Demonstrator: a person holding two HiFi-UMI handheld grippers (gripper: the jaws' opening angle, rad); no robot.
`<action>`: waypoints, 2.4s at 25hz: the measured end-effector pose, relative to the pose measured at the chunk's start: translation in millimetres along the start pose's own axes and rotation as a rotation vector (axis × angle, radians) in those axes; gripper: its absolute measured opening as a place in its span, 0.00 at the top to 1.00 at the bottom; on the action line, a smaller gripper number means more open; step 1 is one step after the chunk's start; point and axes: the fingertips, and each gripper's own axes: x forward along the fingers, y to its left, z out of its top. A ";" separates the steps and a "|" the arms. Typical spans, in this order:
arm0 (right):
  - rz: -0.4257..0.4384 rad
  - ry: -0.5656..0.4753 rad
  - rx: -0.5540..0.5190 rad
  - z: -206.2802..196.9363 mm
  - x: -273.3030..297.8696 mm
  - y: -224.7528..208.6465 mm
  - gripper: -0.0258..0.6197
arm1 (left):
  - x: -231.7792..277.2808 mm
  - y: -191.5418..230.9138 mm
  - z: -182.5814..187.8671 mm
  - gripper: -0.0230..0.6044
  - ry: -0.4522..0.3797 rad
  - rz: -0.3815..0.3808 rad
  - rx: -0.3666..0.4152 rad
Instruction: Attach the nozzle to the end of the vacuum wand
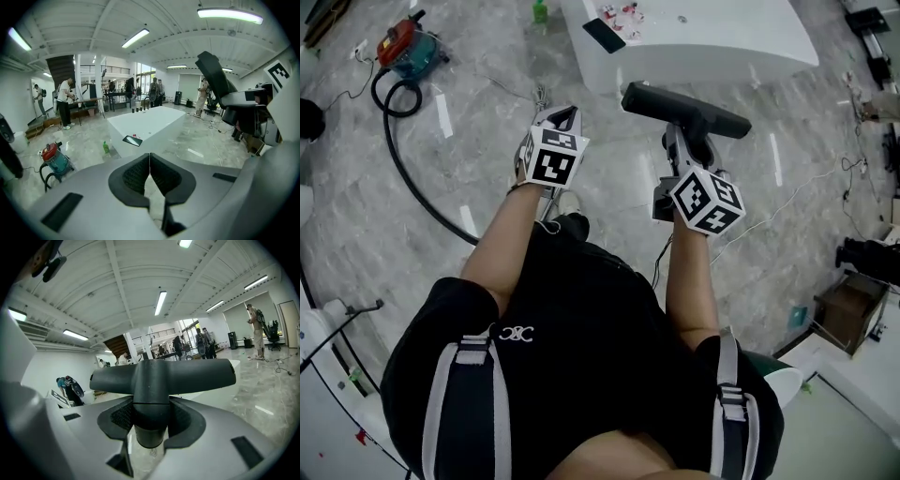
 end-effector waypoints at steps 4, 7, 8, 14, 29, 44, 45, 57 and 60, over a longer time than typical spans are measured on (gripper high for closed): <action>0.044 0.006 -0.029 4.3 46.7 -2.2 0.68 | 44.4 22.4 -10.9 0.95 0.072 0.000 -0.036; 0.064 0.072 -0.011 -12.7 79.4 -9.1 0.68 | 69.1 33.0 -39.6 0.95 0.149 0.007 -0.081; 0.071 0.102 0.002 -21.5 89.4 -12.0 0.68 | 75.2 35.1 -52.7 0.95 0.180 0.009 -0.097; 0.120 0.240 0.044 -80.4 158.5 -35.6 0.68 | 128.0 49.7 -128.5 0.94 0.306 0.008 -0.194; 0.486 0.461 0.040 -403.9 339.0 -82.6 0.68 | 369.1 75.8 -553.6 0.87 0.707 0.052 -0.252; 0.534 0.551 0.062 -579.3 380.6 -156.2 0.68 | 463.0 30.5 -783.2 0.69 0.906 -0.020 -0.168; 0.533 0.549 0.067 -583.2 380.5 -158.5 0.68 | 465.6 28.1 -790.1 0.69 0.913 -0.020 -0.171; 0.508 0.594 0.123 -588.2 373.7 -166.0 0.68 | 455.1 22.5 -767.7 0.68 0.854 -0.002 -0.108; 0.512 0.592 0.177 -566.2 372.9 -156.8 0.68 | 440.0 28.6 -695.6 0.68 0.666 0.008 -0.111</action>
